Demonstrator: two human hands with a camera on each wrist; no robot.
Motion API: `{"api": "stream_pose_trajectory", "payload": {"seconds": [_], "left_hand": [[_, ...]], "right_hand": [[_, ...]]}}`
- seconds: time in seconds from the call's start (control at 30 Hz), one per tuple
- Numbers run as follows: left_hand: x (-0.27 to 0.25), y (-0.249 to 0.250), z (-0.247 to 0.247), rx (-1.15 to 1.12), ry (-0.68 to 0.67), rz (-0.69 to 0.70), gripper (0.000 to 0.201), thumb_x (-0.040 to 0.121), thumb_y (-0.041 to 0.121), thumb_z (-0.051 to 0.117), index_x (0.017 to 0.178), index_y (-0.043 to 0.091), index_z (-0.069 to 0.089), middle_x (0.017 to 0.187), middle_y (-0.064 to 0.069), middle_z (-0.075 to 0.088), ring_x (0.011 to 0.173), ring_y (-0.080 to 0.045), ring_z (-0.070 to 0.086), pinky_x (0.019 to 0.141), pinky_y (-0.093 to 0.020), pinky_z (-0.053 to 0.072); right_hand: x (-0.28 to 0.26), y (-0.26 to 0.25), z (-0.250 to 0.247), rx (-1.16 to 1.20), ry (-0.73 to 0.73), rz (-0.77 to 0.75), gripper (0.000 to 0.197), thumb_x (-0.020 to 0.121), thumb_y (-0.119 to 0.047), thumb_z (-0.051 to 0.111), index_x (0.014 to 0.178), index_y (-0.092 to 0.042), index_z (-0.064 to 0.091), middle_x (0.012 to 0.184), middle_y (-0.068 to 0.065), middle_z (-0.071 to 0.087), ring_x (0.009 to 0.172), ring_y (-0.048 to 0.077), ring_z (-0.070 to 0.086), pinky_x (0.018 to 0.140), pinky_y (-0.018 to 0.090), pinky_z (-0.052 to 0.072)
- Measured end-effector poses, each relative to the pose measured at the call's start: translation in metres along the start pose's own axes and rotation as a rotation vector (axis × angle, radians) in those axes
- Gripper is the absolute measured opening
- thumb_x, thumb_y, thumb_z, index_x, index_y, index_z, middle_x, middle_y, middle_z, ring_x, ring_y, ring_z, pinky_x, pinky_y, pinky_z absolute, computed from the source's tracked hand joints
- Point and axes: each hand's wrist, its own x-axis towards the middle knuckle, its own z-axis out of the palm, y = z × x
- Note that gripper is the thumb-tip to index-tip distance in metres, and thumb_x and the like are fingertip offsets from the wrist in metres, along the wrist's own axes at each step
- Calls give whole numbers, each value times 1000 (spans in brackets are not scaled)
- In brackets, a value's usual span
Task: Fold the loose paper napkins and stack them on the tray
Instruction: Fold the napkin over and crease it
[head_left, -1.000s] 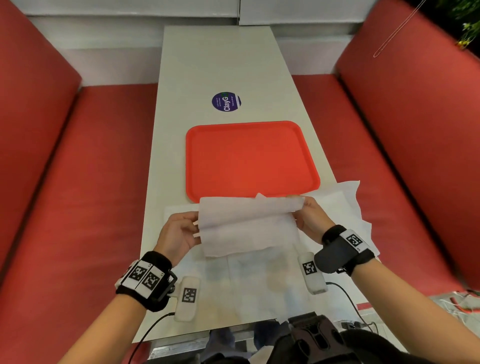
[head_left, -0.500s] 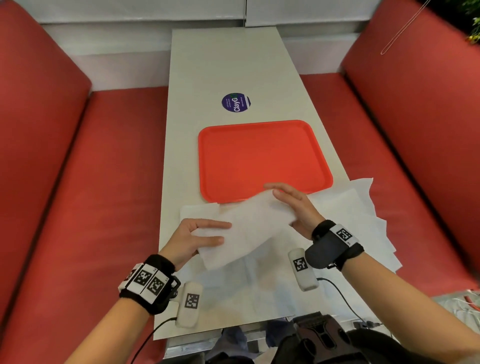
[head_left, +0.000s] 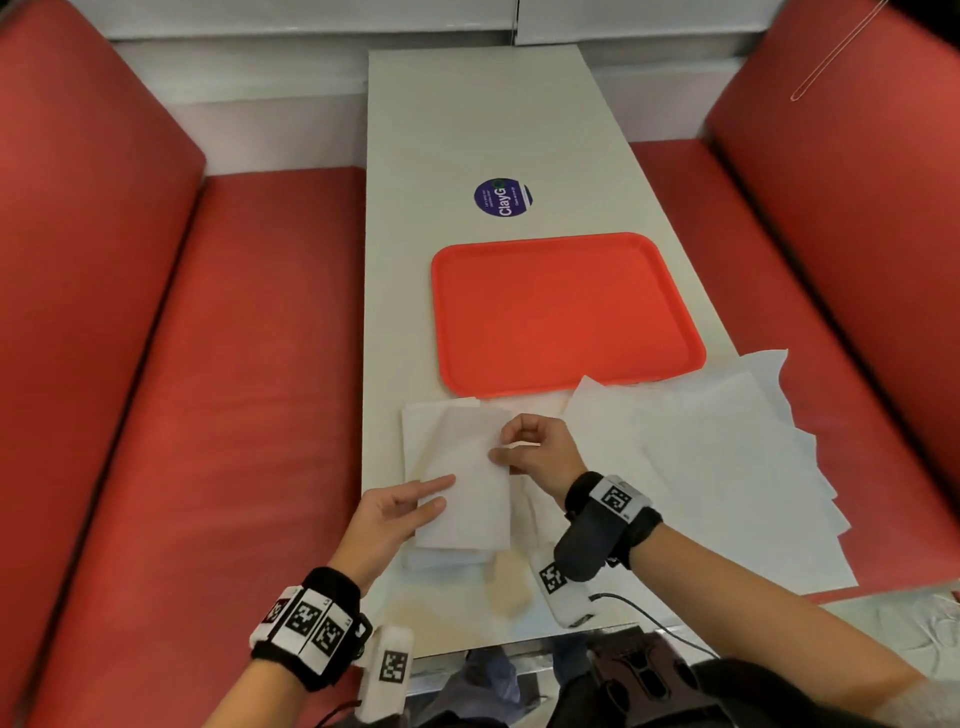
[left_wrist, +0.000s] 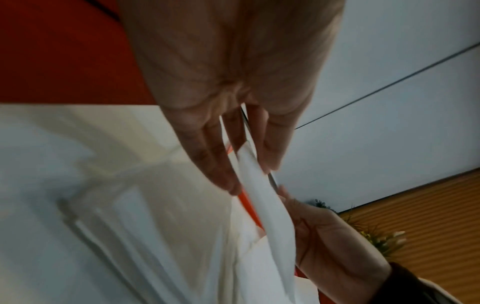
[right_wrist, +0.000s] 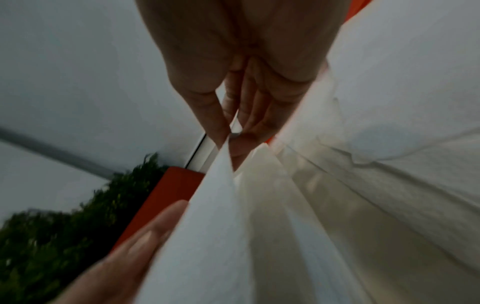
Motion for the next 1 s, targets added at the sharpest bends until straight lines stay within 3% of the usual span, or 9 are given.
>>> {"api": "stream_pose_trajectory", "payload": {"seconds": [0.13, 0.23, 0.3, 0.4, 0.5, 0.6, 0.77, 0.9, 1.0], "left_hand": [[0, -1, -13, 12, 121, 98, 34, 77, 1, 76, 105, 20, 76, 122, -5, 66, 114, -29, 62, 104, -48, 46], [-1, 3, -20, -7, 125, 153, 58, 67, -9, 81, 113, 24, 72, 132, 3, 59, 107, -24, 66, 91, -41, 55], [-3, 5, -20, 12, 107, 161, 70, 64, -13, 81, 121, 26, 66, 135, 10, 54, 104, -22, 68, 81, -34, 58], [-4, 3, -15, 65, 93, 145, 79, 64, -12, 82, 130, 25, 57, 135, 20, 48, 95, -13, 70, 70, -24, 57], [2, -5, -11, 104, 110, 131, 69, 73, -6, 78, 133, 17, 54, 135, 14, 48, 88, 7, 67, 67, -10, 51], [11, -13, -10, 164, 186, 146, 55, 80, 1, 75, 129, 20, 59, 133, 14, 53, 56, -1, 55, 61, -14, 47], [24, -20, -12, 202, 270, 132, 52, 76, 1, 77, 118, 28, 65, 74, 1, 59, 47, -11, 37, 53, -20, 40], [27, -24, -7, 242, 258, 98, 51, 74, 1, 80, 117, 24, 64, 111, 3, 62, 55, -22, 48, 58, -27, 51], [28, -28, -4, 344, 279, 112, 51, 73, 3, 81, 117, 20, 64, 120, 5, 54, 54, -16, 49, 58, -19, 49]], "right_hand": [[3, 2, 18, -132, -107, -60, 33, 75, 1, 74, 97, -24, 72, 108, 7, 66, 66, 19, 63, 62, 27, 54], [1, -3, 25, -110, -117, -95, 40, 77, 0, 74, 107, -26, 71, 71, -12, 68, 58, 15, 58, 60, 27, 53], [3, -1, 28, -112, -94, -99, 42, 76, -2, 75, 110, -28, 71, 63, -12, 66, 59, 14, 57, 64, 26, 53], [6, 7, 32, -201, -43, -99, 43, 75, -5, 75, 113, -27, 71, 92, -2, 71, 64, 13, 59, 71, 27, 55], [9, 17, 34, -312, -11, -65, 45, 77, -5, 73, 117, -24, 68, 98, 1, 67, 66, 12, 59, 74, 27, 53], [10, 21, 34, -369, 1, -71, 48, 78, -5, 71, 122, -24, 65, 115, -3, 62, 70, 11, 58, 76, 24, 53], [15, 21, 32, -435, 0, -108, 52, 80, -6, 70, 128, -23, 61, 130, -6, 53, 71, 4, 54, 66, 5, 42], [20, 22, 30, -555, -54, -58, 59, 81, -6, 70, 136, -18, 53, 139, -1, 46, 76, 9, 51, 73, 12, 41], [21, 24, 30, -596, -104, -31, 66, 80, -6, 70, 141, -16, 48, 143, 2, 41, 83, 14, 51, 77, 16, 40]]}}
